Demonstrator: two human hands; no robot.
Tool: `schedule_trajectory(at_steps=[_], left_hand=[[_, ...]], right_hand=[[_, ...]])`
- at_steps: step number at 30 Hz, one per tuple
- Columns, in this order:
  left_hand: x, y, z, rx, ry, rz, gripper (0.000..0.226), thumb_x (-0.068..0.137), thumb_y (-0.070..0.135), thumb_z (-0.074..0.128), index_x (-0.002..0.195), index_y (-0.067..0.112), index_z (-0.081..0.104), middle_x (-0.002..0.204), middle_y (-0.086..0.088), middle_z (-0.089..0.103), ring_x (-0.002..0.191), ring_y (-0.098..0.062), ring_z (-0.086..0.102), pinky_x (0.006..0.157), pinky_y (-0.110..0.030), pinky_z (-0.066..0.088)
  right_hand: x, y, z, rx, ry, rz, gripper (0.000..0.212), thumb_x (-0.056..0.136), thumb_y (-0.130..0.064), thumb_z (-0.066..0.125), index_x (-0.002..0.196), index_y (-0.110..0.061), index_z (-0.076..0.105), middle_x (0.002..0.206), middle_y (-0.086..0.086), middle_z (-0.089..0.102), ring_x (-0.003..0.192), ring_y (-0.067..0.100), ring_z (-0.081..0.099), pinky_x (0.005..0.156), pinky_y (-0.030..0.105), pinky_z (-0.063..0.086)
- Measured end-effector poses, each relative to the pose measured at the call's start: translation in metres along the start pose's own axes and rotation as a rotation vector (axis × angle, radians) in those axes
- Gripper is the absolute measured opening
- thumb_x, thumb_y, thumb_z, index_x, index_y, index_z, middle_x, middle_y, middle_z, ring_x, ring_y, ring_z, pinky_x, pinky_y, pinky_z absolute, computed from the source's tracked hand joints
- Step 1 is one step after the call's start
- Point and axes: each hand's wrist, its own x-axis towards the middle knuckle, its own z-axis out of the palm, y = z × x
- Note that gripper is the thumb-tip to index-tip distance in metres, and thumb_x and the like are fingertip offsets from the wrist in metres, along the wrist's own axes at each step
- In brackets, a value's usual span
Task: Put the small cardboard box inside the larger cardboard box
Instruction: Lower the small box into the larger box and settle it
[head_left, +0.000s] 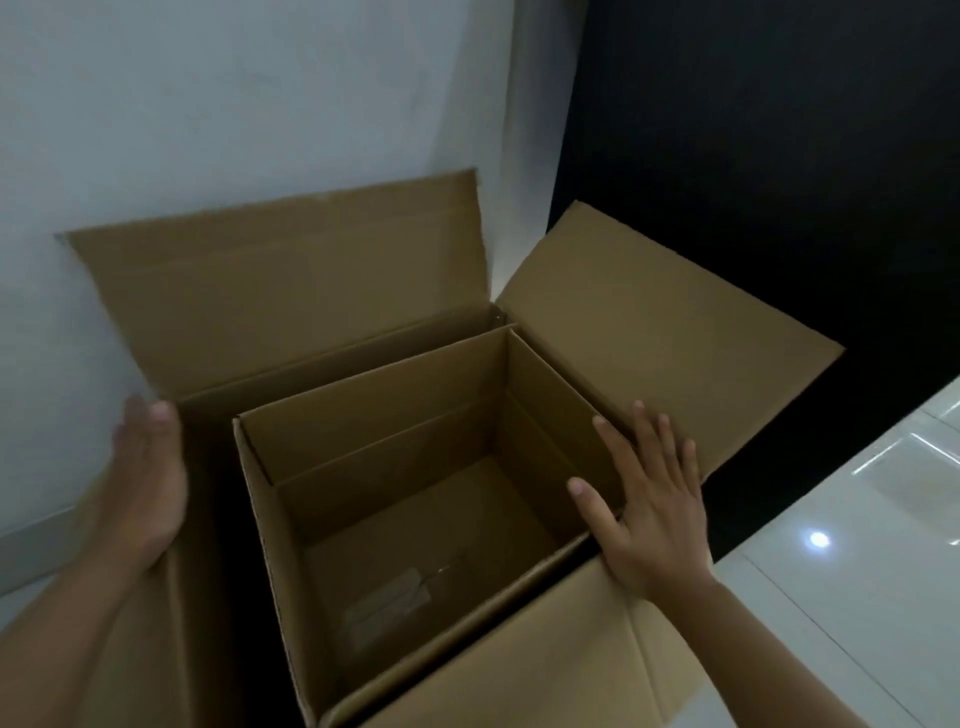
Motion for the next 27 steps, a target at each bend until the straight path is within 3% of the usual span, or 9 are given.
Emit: schedule_trajectory(at_steps=[4,6,9,12,18,24,27], left_hand=[[-0.039,-0.008,0.004,-0.126,0.004,-0.034,0.078,0.083,0.068,0.019,0.134,0.011,0.032,0.143,-0.02,0.034,0.132,-0.041,0.03,0.109,-0.058,0.024],[-0.059,-0.005,0.011,-0.157,-0.006,-0.024,0.071,0.084,0.067,0.019,0.139,0.021,0.024,0.149,-0.012,0.026,0.137,-0.033,0.023,0.111,-0.056,0.021],[-0.069,0.005,0.025,-0.136,-0.024,0.006,0.087,0.064,0.087,0.013,0.138,0.041,0.006,0.156,0.004,0.009,0.143,-0.019,0.008,0.114,-0.055,0.012],[-0.062,0.019,0.039,-0.069,-0.025,0.042,0.094,0.067,0.083,0.01,0.143,0.027,0.005,0.156,0.0,0.006,0.143,-0.019,0.005,0.116,-0.05,0.008],[-0.054,0.037,0.049,-0.001,0.004,0.071,0.07,0.083,0.06,0.018,0.142,0.021,0.019,0.153,-0.009,0.021,0.14,-0.028,0.018,0.112,-0.051,0.016],[-0.034,0.038,0.051,0.059,-0.057,0.107,0.081,0.076,0.076,0.02,0.139,0.026,0.025,0.15,-0.007,0.03,0.138,-0.027,0.024,0.111,-0.056,0.022],[-0.056,0.045,0.048,0.225,-0.05,0.035,0.086,0.077,0.071,0.019,0.143,0.016,0.015,0.154,-0.012,0.015,0.142,-0.028,0.012,0.113,-0.056,0.016]], right_hand=[[0.008,0.009,-0.003,-0.003,-0.026,-0.023,0.076,0.067,-0.078,-0.004,0.135,-0.042,-0.003,0.15,-0.007,-0.017,0.135,0.009,-0.026,0.107,0.023,-0.024],[0.014,0.017,-0.006,-0.006,-0.042,-0.03,0.082,0.065,-0.079,-0.007,0.137,-0.04,-0.002,0.151,-0.005,-0.018,0.135,0.009,-0.027,0.109,0.027,-0.02],[0.022,0.03,-0.011,-0.016,-0.06,-0.038,0.092,0.062,-0.081,-0.01,0.141,-0.036,0.004,0.153,-0.002,-0.016,0.135,0.009,-0.026,0.109,0.028,-0.016],[0.029,0.038,-0.015,-0.03,-0.067,-0.04,0.086,0.067,-0.076,-0.002,0.142,-0.035,0.007,0.153,-0.003,-0.015,0.135,0.01,-0.026,0.109,0.029,-0.017],[0.047,0.045,-0.013,0.018,-0.068,-0.107,0.08,0.073,-0.068,-0.009,0.138,-0.035,0.022,0.154,-0.008,0.005,0.134,0.001,-0.018,0.102,0.015,-0.026],[0.068,0.047,-0.011,0.015,-0.106,-0.09,0.078,0.073,-0.064,-0.005,0.14,-0.031,0.021,0.155,-0.004,0.011,0.134,0.002,-0.013,0.111,0.029,-0.011],[0.064,0.044,-0.018,-0.013,-0.191,-0.07,0.084,0.068,-0.068,-0.008,0.142,-0.03,0.009,0.155,-0.002,0.003,0.137,0.008,-0.014,0.112,0.032,-0.011]])
